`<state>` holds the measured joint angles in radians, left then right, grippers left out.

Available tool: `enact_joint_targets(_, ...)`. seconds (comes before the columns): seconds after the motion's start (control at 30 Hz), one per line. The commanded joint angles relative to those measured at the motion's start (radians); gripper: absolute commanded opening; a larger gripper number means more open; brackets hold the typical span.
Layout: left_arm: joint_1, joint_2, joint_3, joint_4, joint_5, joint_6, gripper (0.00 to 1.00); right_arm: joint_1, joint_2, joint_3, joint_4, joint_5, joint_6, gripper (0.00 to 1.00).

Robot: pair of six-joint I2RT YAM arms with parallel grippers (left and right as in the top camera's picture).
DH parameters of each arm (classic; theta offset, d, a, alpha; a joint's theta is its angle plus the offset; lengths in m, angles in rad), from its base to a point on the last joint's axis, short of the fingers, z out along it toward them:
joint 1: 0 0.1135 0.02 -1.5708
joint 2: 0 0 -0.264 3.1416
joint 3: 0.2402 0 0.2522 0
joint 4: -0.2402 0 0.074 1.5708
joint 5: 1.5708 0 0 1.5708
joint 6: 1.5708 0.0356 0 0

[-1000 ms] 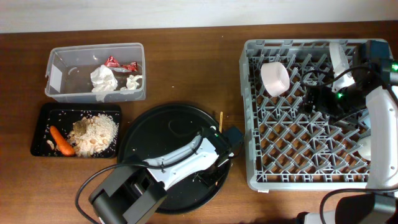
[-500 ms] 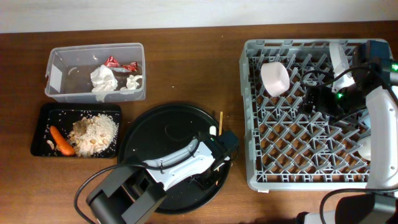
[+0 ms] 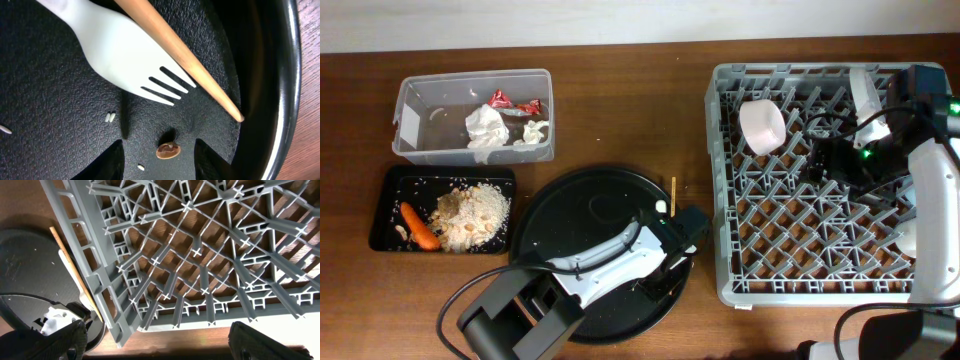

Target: Sort waste into correct bins and load items into the dishwasher rack

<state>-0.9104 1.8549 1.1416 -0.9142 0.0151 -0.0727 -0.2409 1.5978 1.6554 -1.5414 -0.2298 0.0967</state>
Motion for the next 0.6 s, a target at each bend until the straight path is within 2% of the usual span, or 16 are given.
enact_joint_targets(0.0,0.0,-0.028,0.003,0.014,0.011,-0.003,0.45,-0.002,-0.021,0.003,-0.008,0.005,-0.011,0.94)
enact_joint_targets(0.27,0.0,-0.026,-0.054,0.057,0.014,-0.003,0.39,-0.002,-0.021,0.003,-0.012,0.005,-0.011,0.94)
enact_joint_targets(0.47,0.001,-0.026,-0.055,0.018,0.014,-0.003,0.25,-0.002,-0.021,0.003,-0.012,0.005,-0.011,0.94)
enact_joint_targets(0.57,0.001,-0.026,-0.055,0.003,0.011,-0.003,0.24,-0.002,-0.021,0.003,-0.011,0.005,-0.011,0.94)
